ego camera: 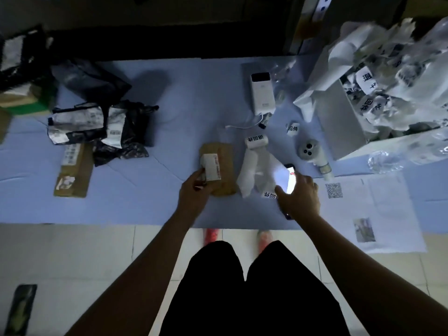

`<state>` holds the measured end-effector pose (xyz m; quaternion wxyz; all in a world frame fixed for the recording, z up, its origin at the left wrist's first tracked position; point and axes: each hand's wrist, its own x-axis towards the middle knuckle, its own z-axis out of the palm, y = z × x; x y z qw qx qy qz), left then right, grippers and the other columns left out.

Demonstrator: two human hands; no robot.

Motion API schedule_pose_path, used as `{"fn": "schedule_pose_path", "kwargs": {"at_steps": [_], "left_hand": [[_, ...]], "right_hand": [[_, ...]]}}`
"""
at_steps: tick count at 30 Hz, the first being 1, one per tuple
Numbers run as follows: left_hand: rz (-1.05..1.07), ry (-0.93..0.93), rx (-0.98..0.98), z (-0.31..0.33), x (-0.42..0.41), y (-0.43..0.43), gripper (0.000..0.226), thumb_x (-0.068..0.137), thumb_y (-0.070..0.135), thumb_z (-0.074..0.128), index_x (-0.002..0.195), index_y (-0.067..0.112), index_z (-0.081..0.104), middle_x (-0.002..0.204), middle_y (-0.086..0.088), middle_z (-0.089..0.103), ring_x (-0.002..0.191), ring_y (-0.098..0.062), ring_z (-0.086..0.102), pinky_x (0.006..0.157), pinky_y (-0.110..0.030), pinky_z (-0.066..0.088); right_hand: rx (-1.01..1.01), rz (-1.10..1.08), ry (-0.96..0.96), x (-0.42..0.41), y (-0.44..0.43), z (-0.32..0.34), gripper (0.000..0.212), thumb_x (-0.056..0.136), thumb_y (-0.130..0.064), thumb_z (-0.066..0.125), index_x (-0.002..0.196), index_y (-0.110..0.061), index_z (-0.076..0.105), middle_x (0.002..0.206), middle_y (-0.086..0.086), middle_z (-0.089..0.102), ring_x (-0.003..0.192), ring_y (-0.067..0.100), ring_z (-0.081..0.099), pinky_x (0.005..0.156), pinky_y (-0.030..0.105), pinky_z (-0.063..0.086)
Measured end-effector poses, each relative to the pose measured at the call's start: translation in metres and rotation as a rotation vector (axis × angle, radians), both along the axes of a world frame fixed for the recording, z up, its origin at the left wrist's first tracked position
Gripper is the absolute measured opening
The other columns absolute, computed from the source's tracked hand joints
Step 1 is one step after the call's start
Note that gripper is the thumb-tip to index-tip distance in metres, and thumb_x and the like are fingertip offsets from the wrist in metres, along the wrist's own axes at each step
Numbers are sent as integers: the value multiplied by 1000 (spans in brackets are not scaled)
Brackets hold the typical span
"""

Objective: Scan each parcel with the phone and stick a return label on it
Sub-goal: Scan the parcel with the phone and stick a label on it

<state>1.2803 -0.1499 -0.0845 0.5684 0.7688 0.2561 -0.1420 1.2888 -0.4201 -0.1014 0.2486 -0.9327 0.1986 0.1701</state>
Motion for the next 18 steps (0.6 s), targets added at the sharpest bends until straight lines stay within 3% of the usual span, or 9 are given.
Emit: {"fn": "schedule_pose_path", "kwargs": {"at_steps": [3, 7, 11, 16, 18], "left_hand": [[81, 8, 17, 3, -13, -14, 57, 86, 19, 77, 140, 23, 59, 117, -5, 72, 97, -18, 68, 76, -23, 52], [171, -8, 6, 13, -24, -25, 59, 85, 18, 78, 141, 25, 58, 111, -5, 72, 94, -15, 68, 61, -11, 48], [234, -68, 19, 30, -28, -29, 57, 87, 17, 75, 141, 26, 57, 111, -4, 72, 96, -17, 69, 64, -15, 50], [260, -158, 11, 56, -17, -22, 57, 90, 14, 72, 143, 27, 54, 111, -3, 71, 97, -20, 70, 67, -15, 54], [247, -194, -3, 65, -12, -18, 56, 91, 15, 72, 143, 27, 54, 111, -3, 71, 98, -21, 70, 77, -25, 59]], "right_hand": [[134, -54, -56, -2, -15, -3, 55, 93, -31, 56, 143, -10, 48, 136, 20, 57, 128, 38, 49, 101, 46, 42], [87, 50, 4, -6, -27, -6, 57, 90, -31, 62, 139, -5, 47, 134, 19, 56, 126, 37, 49, 99, 49, 46], [-59, 127, 59, -3, -20, -5, 88, 75, -61, 73, 138, -9, 40, 134, 12, 46, 129, 34, 45, 91, 52, 50], [-128, 116, -5, 6, -11, -9, 83, 70, -58, 80, 126, -9, 45, 121, 17, 51, 116, 38, 50, 83, 49, 50], [-96, 91, 10, 13, -13, -10, 87, 66, -58, 83, 126, -9, 46, 120, 19, 52, 116, 40, 51, 85, 48, 50]]}}
